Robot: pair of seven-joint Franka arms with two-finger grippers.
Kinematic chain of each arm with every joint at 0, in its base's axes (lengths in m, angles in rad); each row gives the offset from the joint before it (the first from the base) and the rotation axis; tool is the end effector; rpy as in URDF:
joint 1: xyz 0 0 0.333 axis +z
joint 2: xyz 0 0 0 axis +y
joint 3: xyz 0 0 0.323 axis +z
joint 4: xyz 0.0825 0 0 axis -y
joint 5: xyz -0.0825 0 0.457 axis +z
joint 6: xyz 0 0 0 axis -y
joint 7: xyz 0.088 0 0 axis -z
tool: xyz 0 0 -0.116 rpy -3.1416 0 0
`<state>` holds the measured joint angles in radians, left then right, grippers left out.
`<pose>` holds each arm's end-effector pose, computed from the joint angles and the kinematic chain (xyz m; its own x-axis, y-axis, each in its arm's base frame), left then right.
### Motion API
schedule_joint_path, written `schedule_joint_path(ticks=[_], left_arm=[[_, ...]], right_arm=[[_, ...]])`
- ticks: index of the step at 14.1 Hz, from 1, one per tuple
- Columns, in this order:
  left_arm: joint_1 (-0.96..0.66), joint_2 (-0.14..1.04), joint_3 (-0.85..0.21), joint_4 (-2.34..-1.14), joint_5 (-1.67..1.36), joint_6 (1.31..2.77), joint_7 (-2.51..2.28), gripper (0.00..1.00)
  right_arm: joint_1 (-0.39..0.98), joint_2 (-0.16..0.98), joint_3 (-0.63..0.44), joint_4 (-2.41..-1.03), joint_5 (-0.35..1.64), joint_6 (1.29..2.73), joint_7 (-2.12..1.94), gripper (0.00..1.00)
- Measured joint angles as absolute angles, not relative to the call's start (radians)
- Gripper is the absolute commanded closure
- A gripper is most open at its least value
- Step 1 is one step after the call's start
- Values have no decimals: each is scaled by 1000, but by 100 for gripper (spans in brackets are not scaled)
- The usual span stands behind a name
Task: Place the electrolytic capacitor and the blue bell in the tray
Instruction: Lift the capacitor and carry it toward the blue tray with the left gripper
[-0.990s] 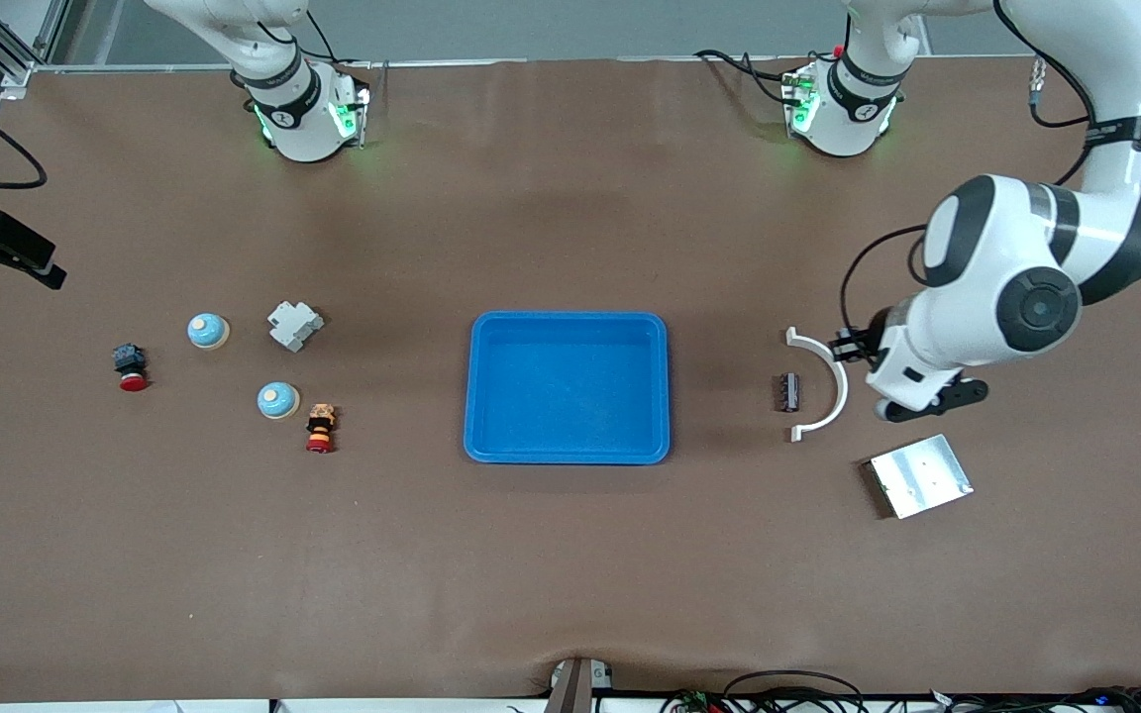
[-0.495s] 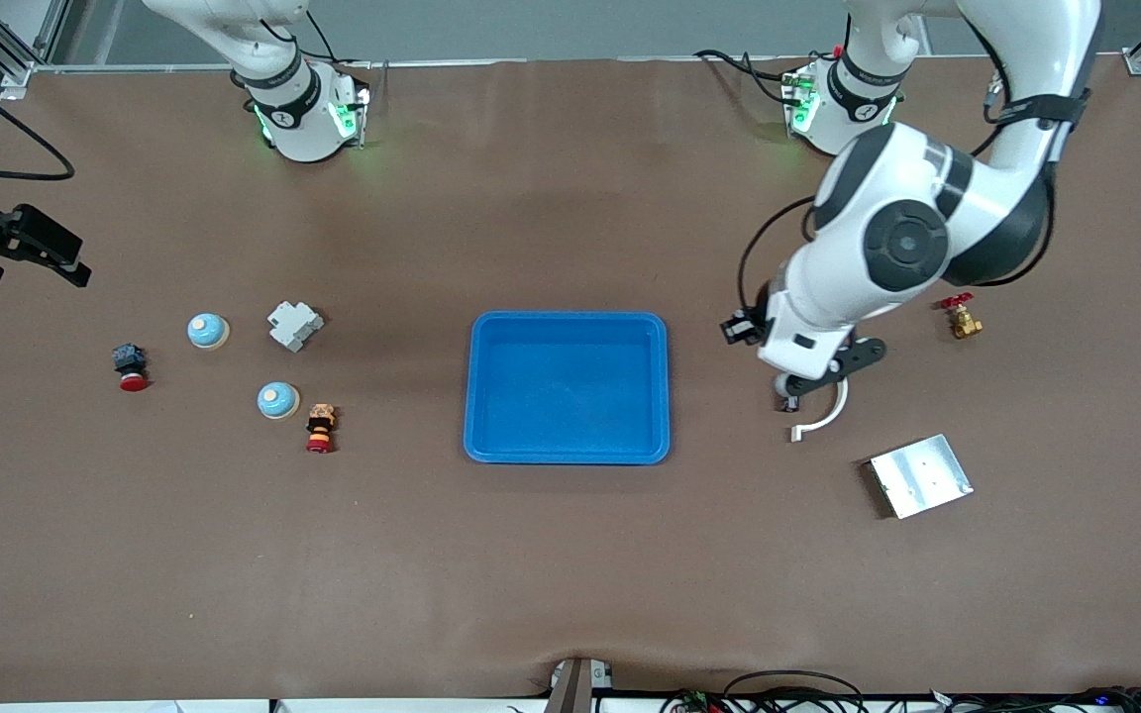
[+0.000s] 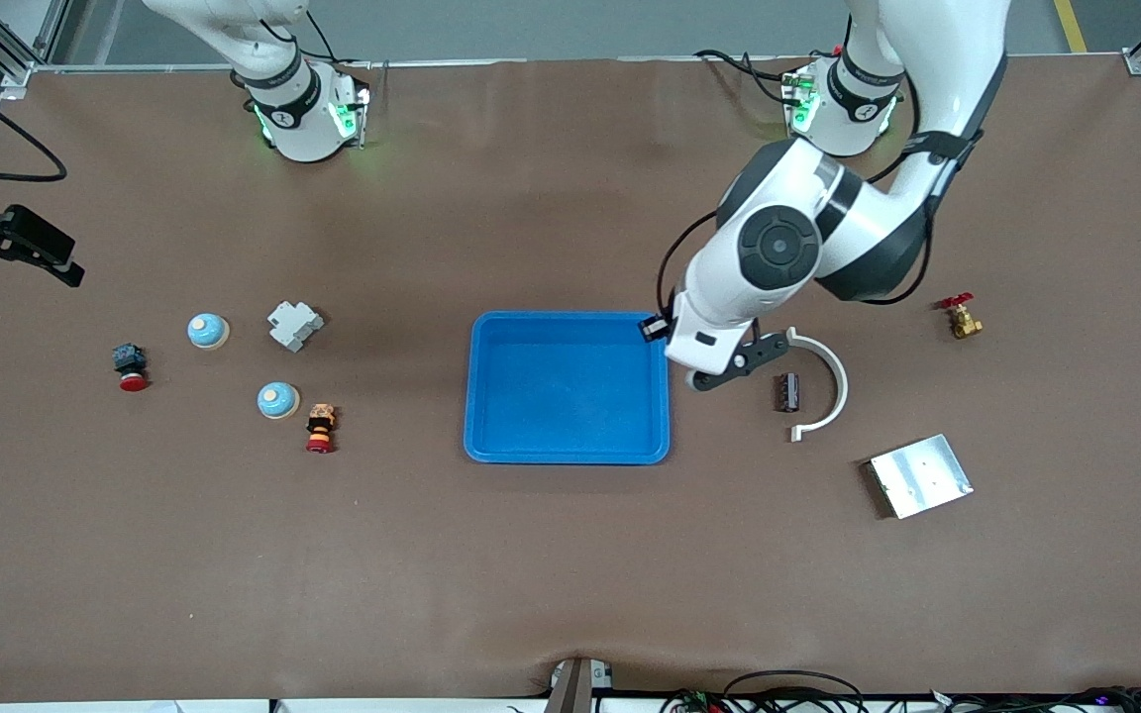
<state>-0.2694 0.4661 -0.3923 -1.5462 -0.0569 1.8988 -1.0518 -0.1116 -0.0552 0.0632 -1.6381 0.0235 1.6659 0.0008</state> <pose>0.6019 -0.4324 0.3620 0.8804 0.4115 -0.2356 0.4313 -0.9015 0.0369 0.6193 -0.0265 0.6287 0.9953 -0.0511 0.0828 -0.0496 -0.9986 -0.0201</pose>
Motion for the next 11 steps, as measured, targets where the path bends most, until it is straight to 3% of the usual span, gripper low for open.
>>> schedule_joint_path(ticks=[4, 8, 11], left_arm=[[-318, 530, -392, -1507, -57, 1964, -1096, 90], [-324, 574, -389, -1497, -57, 1995, -1099, 90], [-327, 597, -388, -1496, -57, 2024, -1100, 90]], right_arm=[[-127, -55, 55, -1694, 24, 1707, 1, 0], [-152, -53, 52, -1871, 24, 1883, -1, 0], [-154, -70, 52, -2084, 23, 2113, -20, 0]])
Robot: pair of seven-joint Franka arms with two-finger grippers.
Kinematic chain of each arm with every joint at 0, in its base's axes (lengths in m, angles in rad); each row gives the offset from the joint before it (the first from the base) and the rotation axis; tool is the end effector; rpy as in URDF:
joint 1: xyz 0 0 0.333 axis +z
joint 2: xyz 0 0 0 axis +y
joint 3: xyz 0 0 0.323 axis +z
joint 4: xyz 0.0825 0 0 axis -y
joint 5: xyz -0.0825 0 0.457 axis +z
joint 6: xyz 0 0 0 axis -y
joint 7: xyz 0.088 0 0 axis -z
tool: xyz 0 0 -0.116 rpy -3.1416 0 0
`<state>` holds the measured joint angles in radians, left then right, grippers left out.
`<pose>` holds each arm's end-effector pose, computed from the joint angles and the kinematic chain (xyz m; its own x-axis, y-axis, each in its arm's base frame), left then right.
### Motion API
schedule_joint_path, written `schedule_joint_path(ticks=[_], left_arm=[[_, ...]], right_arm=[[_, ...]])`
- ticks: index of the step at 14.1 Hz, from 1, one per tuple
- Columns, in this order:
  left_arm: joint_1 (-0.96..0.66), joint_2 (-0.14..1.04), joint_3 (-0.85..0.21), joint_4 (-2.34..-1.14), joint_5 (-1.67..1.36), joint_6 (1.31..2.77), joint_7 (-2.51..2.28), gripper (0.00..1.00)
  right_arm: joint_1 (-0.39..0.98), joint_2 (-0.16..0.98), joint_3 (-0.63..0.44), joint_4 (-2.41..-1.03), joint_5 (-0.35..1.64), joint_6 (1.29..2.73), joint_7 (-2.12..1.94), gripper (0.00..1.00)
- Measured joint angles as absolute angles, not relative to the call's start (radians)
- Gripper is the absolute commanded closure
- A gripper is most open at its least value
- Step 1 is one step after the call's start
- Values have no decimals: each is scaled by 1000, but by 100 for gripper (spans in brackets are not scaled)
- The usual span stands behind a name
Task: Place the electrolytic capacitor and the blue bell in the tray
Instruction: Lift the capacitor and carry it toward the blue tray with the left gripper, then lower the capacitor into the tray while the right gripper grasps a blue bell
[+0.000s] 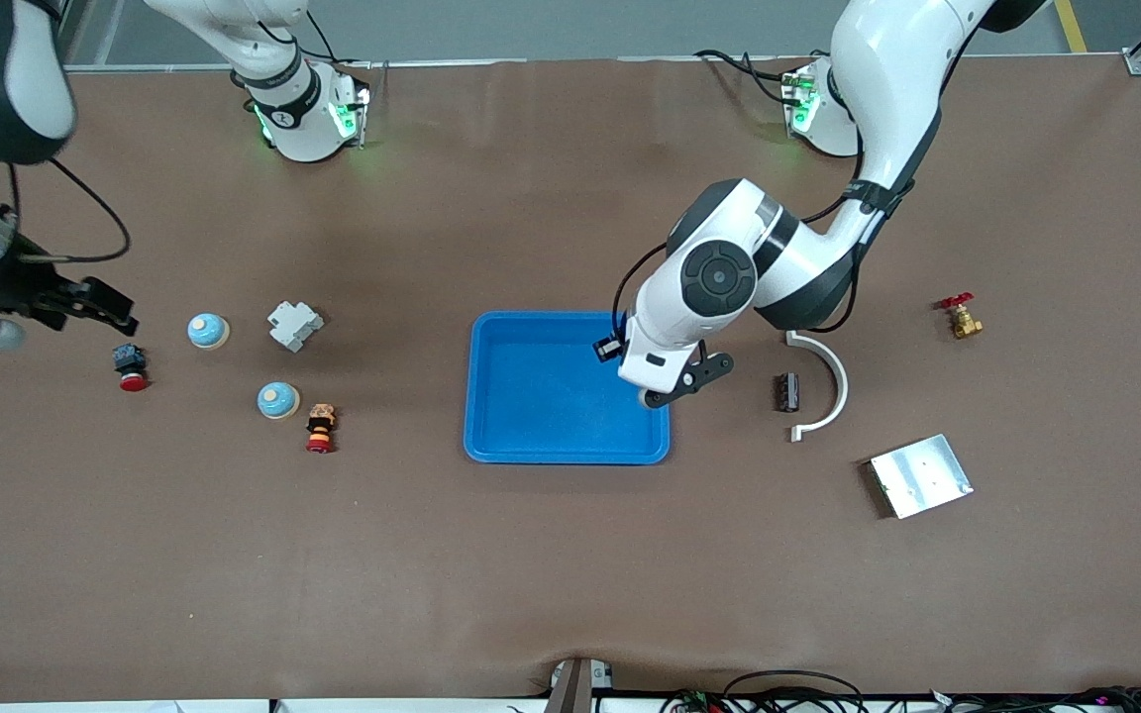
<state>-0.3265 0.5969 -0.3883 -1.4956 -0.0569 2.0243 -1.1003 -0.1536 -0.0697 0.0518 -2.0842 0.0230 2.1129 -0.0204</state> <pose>0.6045 -0.4748 0.3046 0.8681 0.4287 -0.2504 0.4607 -0.8835 0.0848 0.6040 -0.0602 0.4324 0.9908 -0.0924 0.0984 -0.0914 -0.9957 -0.0152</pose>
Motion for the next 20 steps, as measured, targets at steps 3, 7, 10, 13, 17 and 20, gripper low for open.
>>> schedule_joint_path(ticks=[3, 7, 10, 13, 17, 20], left_arm=[[-341, 633, -388, -1496, -18, 2057, -1146, 90], [-364, 684, -388, -1499, 18, 2064, -1182, 90], [-369, 699, -388, -1525, 38, 2064, -1182, 90], [-374, 713, -387, -1551, 57, 2064, -1182, 90], [-380, 730, -387, -1555, 62, 2065, -1200, 90], [-380, 739, -386, -1557, 70, 2068, -1204, 90]], right_arm=[[-185, -101, 51, -2313, 23, 2334, -74, 0], [-266, -112, 48, -2515, 23, 2528, -148, 0], [-283, -112, 48, -2640, 23, 2678, -151, 0], [-288, -99, 48, -2711, 22, 2771, -159, 0], [-329, -23, 48, -2719, 22, 2866, -213, 0], [-366, 37, 47, -2719, 22, 2937, -258, 0]])
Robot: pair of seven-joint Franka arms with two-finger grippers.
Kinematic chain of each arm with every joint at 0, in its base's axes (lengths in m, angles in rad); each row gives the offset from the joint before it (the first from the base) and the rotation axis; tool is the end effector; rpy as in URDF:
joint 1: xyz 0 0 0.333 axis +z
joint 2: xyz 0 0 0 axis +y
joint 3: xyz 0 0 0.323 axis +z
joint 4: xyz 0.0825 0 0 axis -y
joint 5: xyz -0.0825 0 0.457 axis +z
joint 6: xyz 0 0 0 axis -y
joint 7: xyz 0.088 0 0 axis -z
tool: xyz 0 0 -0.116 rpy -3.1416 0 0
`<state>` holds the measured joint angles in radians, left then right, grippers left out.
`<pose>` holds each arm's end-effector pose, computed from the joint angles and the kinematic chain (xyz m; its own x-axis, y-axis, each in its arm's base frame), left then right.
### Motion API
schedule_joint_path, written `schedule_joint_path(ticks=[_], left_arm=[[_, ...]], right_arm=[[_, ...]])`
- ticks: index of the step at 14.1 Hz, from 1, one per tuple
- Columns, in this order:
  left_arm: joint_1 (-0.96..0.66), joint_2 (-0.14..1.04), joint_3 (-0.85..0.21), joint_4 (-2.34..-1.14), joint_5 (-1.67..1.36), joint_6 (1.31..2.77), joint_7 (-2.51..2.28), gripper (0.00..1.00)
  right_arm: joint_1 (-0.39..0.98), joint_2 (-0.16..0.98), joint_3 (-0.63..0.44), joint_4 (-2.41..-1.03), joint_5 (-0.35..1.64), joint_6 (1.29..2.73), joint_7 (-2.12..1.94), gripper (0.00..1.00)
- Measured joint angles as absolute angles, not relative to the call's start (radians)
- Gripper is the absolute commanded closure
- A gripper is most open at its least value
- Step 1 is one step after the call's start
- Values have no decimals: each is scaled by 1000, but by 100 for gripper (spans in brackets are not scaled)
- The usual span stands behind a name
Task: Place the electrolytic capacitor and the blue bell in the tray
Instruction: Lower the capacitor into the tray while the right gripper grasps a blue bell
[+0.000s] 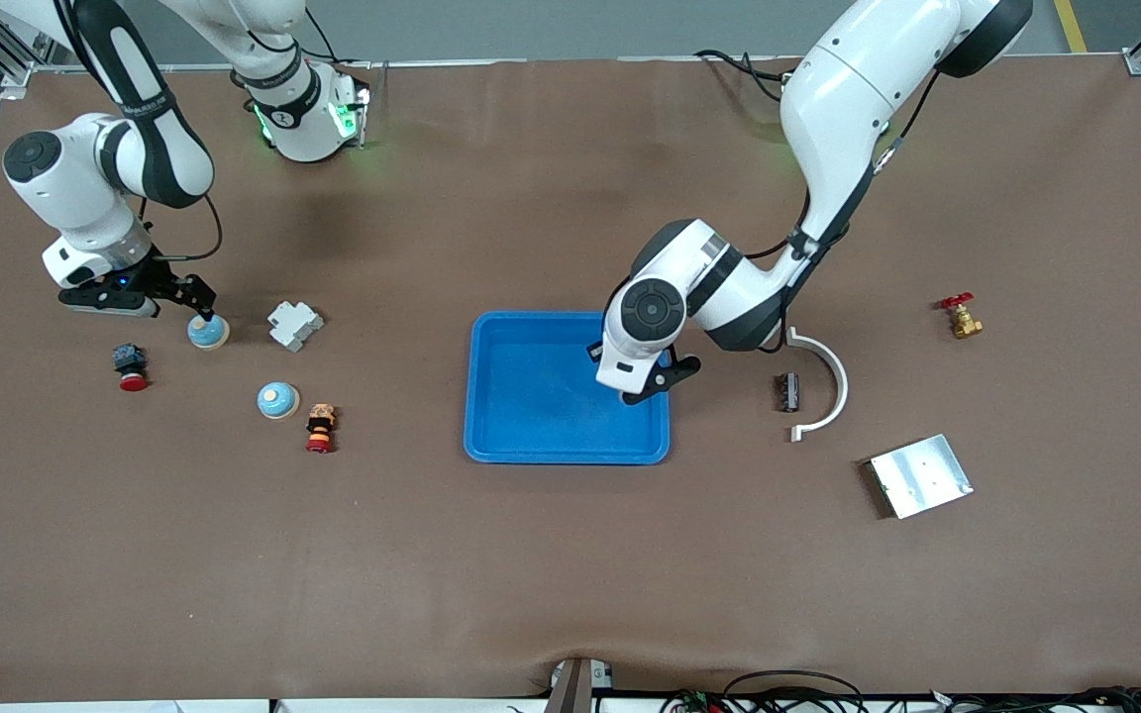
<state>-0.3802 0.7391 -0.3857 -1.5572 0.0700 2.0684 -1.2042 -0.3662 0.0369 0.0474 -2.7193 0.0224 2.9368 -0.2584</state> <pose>0.5572 -0.4907 0.1741 0.8584 0.4479 -0.2500 0.4395 -0.8935 -0.0917 0.4270 -0.1421 0.1620 0.9813 -0.0775 0.1762 -0.0852 -0.9957 0.0361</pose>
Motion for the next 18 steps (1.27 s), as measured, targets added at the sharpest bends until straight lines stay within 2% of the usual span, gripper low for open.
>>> schedule_joint_path(ticks=[8, 12, 13, 14, 15, 18], left_arm=[[-380, 792, -383, -1560, 145, 2135, -1283, 90], [-381, 802, -381, -1560, 146, 2137, -1301, 89], [-382, 802, -381, -1560, 146, 2137, -1302, 82], [-384, 802, -381, -1560, 146, 2137, -1303, 39], [-385, 802, -381, -1560, 146, 2137, -1303, 0], [-386, 802, -381, -1559, 146, 2136, -1303, 0]], right_arm=[[-384, 251, 50, -2723, 22, 3159, -272, 0], [-384, 271, 56, -2718, 22, 3173, -272, 0], [-384, 271, 58, -2716, 22, 3174, -272, 0], [-384, 271, 60, -2714, 22, 3174, -272, 0], [-384, 271, 62, -2713, 22, 3174, -272, 0], [-379, 271, 67, -2706, 22, 3175, -272, 0]])
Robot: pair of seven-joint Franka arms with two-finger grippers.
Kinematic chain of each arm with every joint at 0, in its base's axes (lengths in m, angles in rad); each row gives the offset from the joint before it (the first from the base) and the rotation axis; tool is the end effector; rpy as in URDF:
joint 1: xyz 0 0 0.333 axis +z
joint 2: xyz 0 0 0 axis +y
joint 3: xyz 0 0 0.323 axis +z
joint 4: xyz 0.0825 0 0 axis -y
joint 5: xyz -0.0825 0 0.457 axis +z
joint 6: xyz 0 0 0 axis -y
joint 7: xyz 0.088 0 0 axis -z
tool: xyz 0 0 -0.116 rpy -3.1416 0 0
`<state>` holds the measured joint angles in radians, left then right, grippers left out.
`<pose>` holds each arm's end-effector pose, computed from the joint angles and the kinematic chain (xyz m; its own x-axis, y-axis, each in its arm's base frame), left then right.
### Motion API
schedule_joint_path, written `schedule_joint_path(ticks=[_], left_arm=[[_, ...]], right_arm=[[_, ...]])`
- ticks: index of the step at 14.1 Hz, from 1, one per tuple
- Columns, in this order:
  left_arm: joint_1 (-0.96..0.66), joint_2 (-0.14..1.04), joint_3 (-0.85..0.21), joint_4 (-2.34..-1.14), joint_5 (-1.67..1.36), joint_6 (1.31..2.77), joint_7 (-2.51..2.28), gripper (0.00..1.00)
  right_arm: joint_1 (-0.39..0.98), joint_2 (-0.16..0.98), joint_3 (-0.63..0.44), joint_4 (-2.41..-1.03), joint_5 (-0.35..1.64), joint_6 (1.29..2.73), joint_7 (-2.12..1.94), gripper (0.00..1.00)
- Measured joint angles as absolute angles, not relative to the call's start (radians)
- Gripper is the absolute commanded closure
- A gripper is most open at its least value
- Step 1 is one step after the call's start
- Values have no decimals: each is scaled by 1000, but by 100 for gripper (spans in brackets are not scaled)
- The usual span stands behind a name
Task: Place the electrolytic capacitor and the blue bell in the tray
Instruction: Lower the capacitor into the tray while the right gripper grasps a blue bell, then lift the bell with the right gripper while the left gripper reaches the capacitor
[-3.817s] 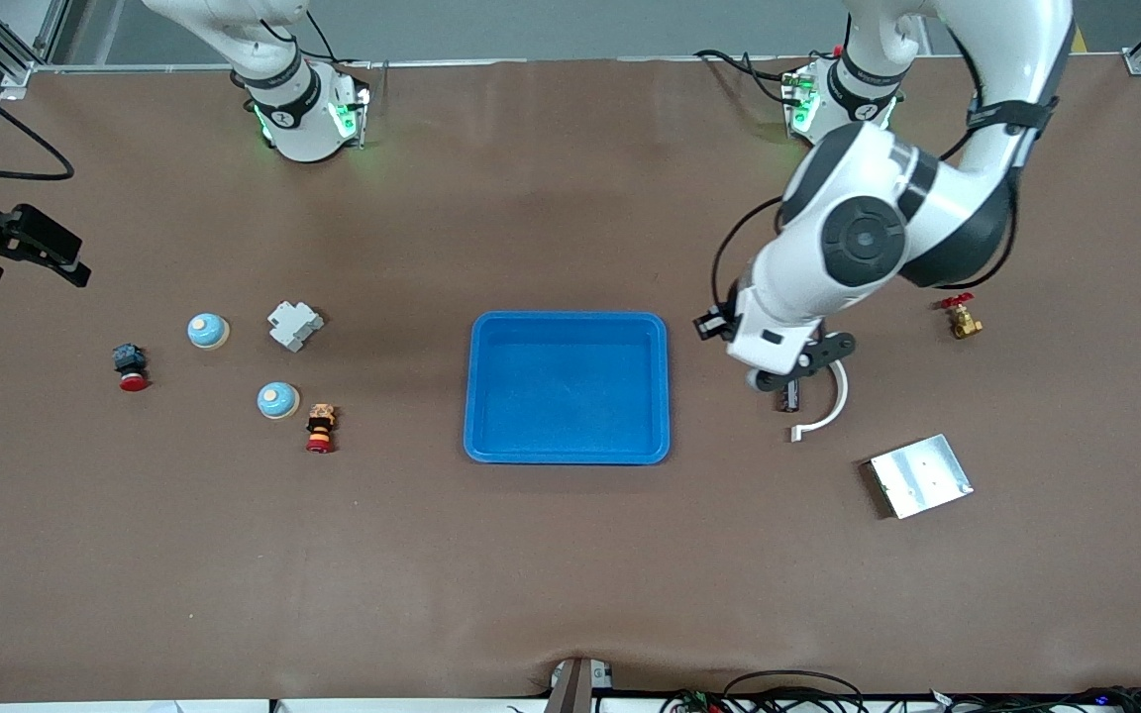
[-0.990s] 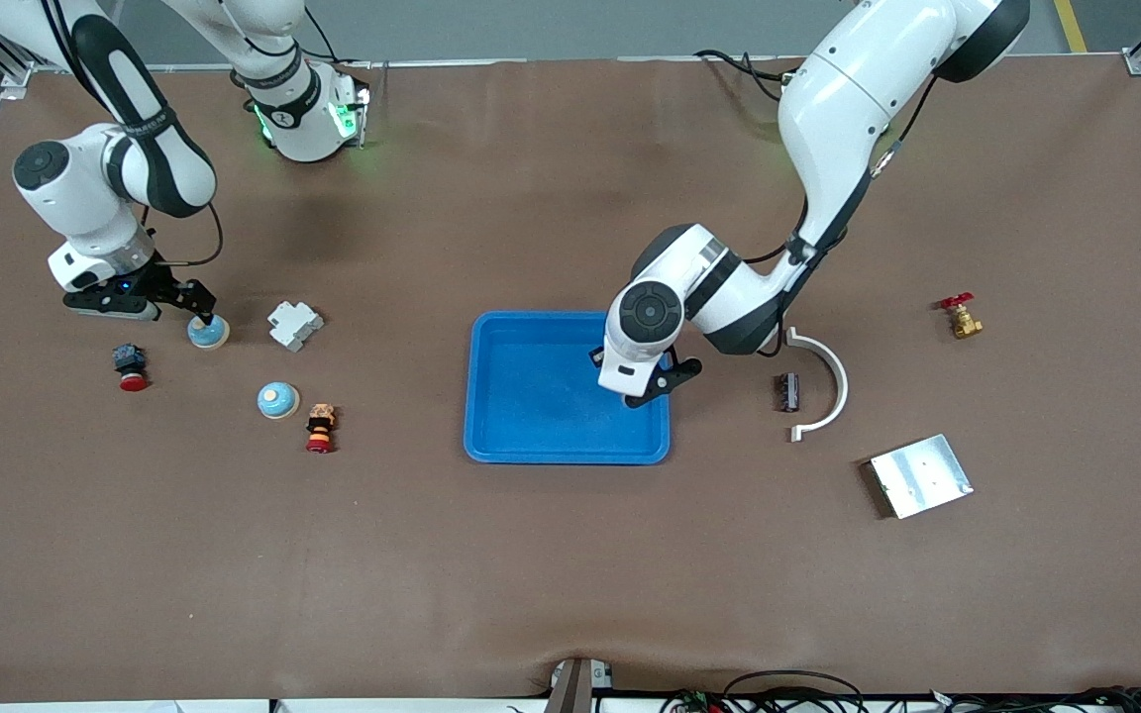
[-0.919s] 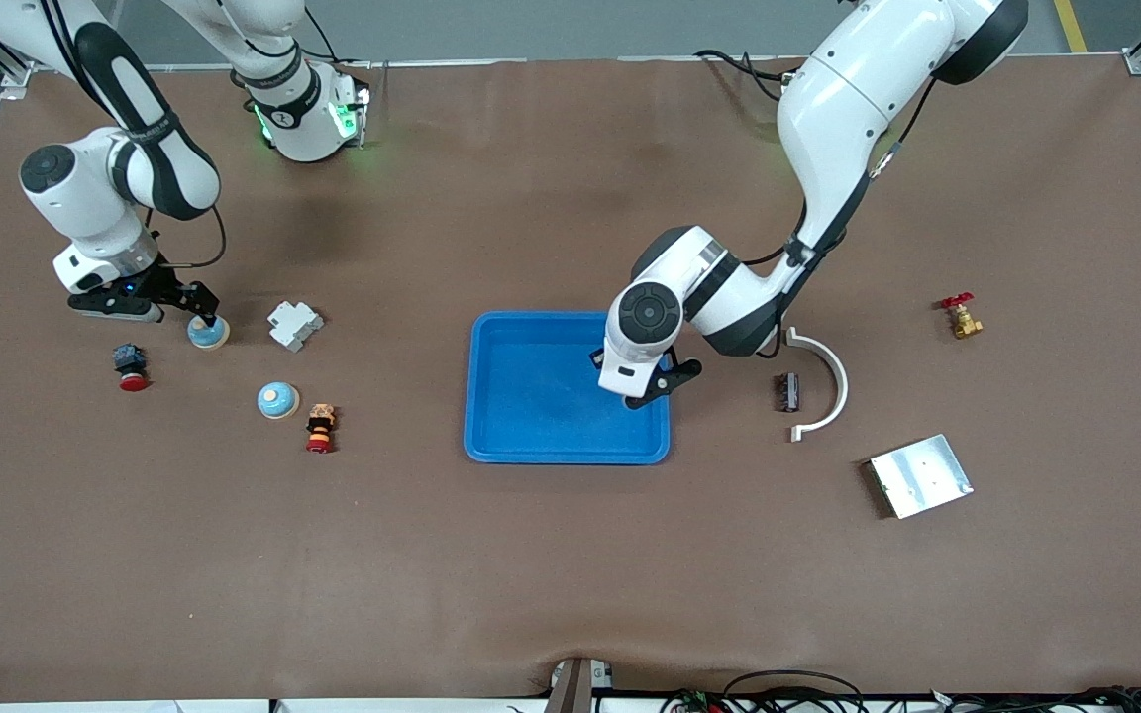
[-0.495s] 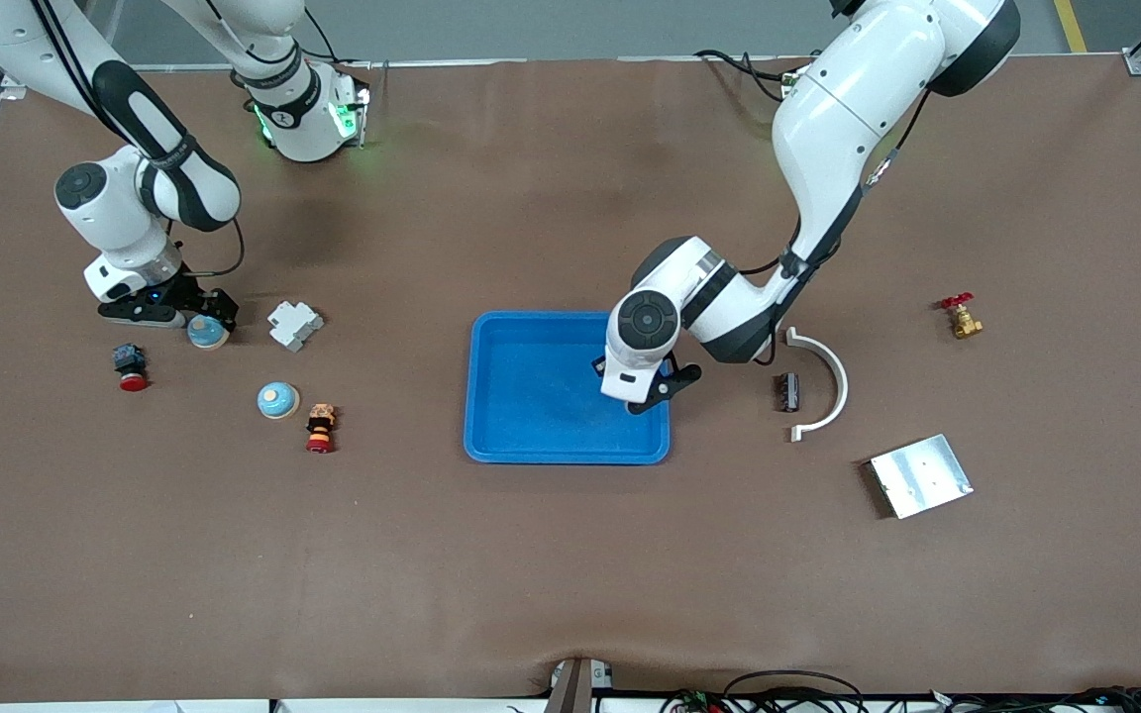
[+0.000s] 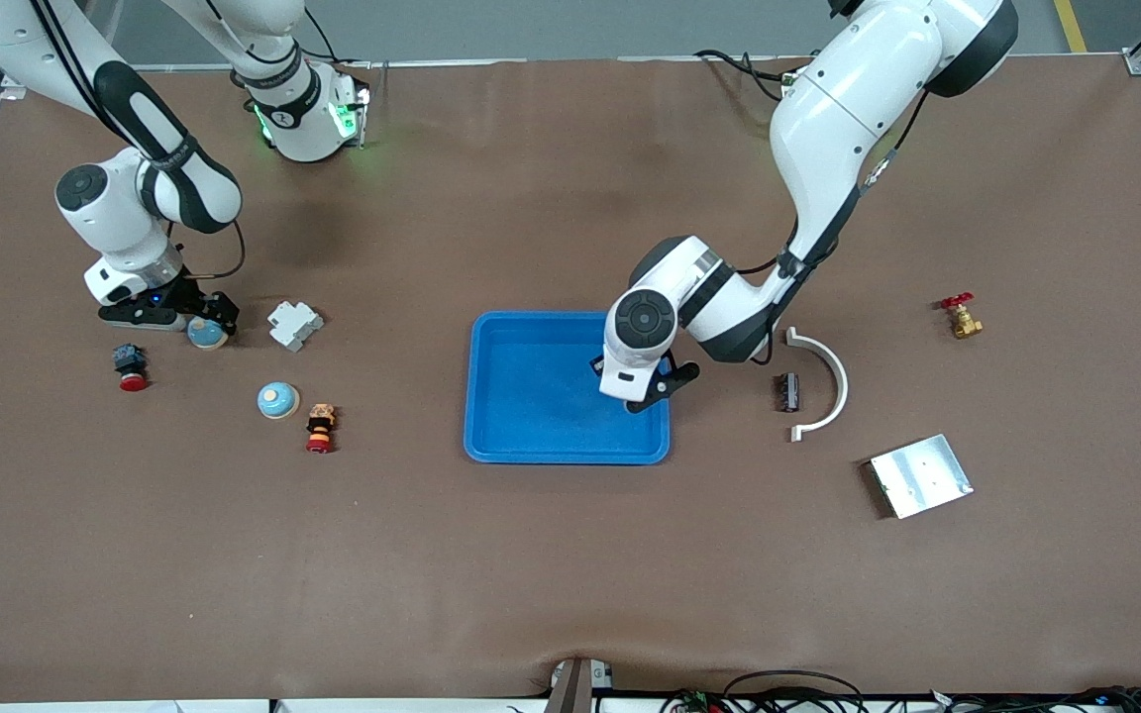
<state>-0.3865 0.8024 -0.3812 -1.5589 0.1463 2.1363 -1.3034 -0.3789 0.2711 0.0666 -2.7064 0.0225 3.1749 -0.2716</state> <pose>0.5546 -0.4896 0.1320 0.8393 0.5057 -0.1995 0.4926 -0.8627 -0.1143 0.4107 -0.1313 0.0885 0.9788 -0.0630 0.1948 -0.0705 -0.9970 0.0319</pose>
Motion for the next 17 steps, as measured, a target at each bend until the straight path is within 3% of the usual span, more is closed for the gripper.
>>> schedule_joint_path(ticks=[3, 4, 6, 12, 17], left_arm=[[-387, 789, -384, -1543, 146, 2100, -1304, 0], [-387, 775, -385, -1534, 146, 2076, -1305, 0], [-383, 727, -385, -1519, 146, 2017, -1305, 0], [-309, 556, -384, -1516, 147, 1845, -1117, 0], [-223, 489, -384, -1540, 147, 1818, -926, 0]], right_arm=[[-377, 271, 68, -2705, 22, 3175, -272, 2], [-376, 271, 68, -2705, 22, 3175, -272, 30], [-376, 271, 69, -2705, 23, 3175, -272, 100], [-363, 267, 74, -2703, 23, 3175, -271, 100], [-313, 267, 74, -2689, 23, 3175, -250, 100]])
